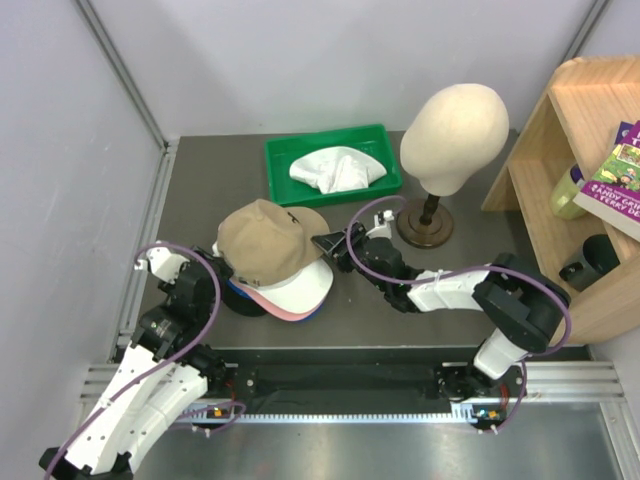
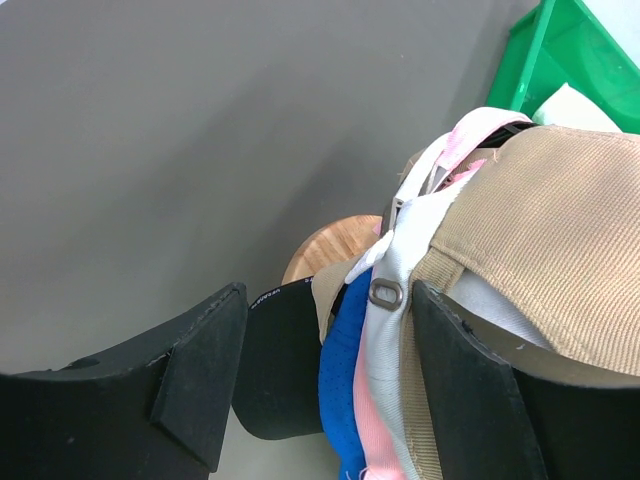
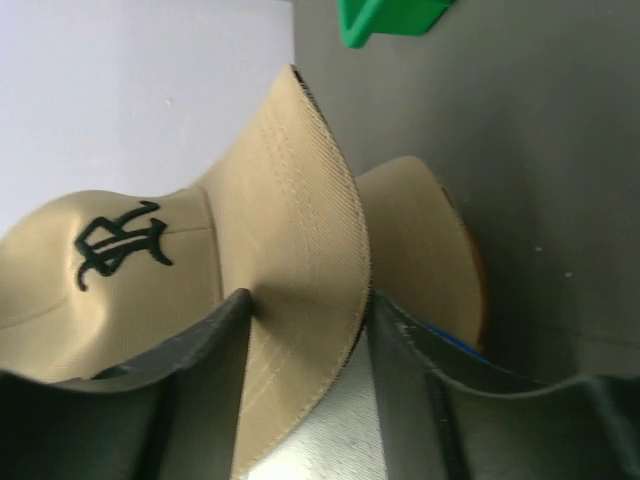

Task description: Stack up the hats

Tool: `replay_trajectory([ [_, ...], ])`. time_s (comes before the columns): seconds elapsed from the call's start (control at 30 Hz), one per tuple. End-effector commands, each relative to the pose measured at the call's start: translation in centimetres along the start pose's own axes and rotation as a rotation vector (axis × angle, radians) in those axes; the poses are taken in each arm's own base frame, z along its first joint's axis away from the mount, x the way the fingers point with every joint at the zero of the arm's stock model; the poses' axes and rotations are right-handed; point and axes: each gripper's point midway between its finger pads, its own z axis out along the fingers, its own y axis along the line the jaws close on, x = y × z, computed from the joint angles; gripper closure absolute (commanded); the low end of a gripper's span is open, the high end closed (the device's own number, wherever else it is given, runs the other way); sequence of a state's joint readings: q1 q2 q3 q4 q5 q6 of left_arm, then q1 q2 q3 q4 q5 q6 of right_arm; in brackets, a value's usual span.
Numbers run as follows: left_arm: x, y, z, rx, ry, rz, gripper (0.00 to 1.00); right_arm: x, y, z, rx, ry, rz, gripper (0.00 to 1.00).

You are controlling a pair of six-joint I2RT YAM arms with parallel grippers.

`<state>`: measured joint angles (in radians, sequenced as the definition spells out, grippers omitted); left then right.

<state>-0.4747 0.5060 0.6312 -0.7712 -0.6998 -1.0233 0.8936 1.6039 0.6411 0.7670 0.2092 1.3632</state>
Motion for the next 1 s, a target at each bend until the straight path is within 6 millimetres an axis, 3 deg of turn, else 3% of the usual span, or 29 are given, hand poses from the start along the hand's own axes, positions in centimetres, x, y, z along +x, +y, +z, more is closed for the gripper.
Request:
replay_trajectory([
  [0.0,2.3,2.6,0.1,-0.073,0.075,0.093,0.29,1.1,-3.5,0.1,0.126,0.055,-0.131,0.48],
  [0.23,1.9,2.8,-0.3,-0.088,0.071,0.072,0.27,1.2,-3.7,-0.2,0.145,0.069,-0.145,0.3],
  [0.3,1.2,2.5,-0.7,-0.081,0.065,0.064,0.23,0.9,-3.3,-0.4,0.136,0.058,-0.153,0.26],
  [0.53,-2.5,0.8,-3.7,0.008,0.023,0.021,0.06,-1.2,1.4,-1.9,0.035,0.007,-0.262,0.11],
  [0.73,-5.1,-0.3,-5.9,0.089,-0.002,0.04,0.06,-3.1,2.9,-4.4,0.028,-0.035,-0.33,0.07],
  [0.8,-6.4,-0.5,-6.8,0.094,-0.018,0.051,0.06,-3.7,2.6,-5.2,0.059,-0.048,-0.349,0.07],
  [0.83,-7.1,-0.5,-7.1,0.096,-0.035,0.057,0.06,-4.3,3.5,-5.9,0.044,-0.064,-0.367,0.07],
  [0.9,-8.7,-1.1,-7.8,0.116,-0.077,0.088,0.06,-5.1,4.2,-6.7,0.045,-0.086,-0.396,0.07],
  [0.97,-11.4,-3.0,-8.5,0.175,-0.16,0.14,0.06,-5.8,4.5,-7.9,0.068,-0.096,-0.449,0.08],
])
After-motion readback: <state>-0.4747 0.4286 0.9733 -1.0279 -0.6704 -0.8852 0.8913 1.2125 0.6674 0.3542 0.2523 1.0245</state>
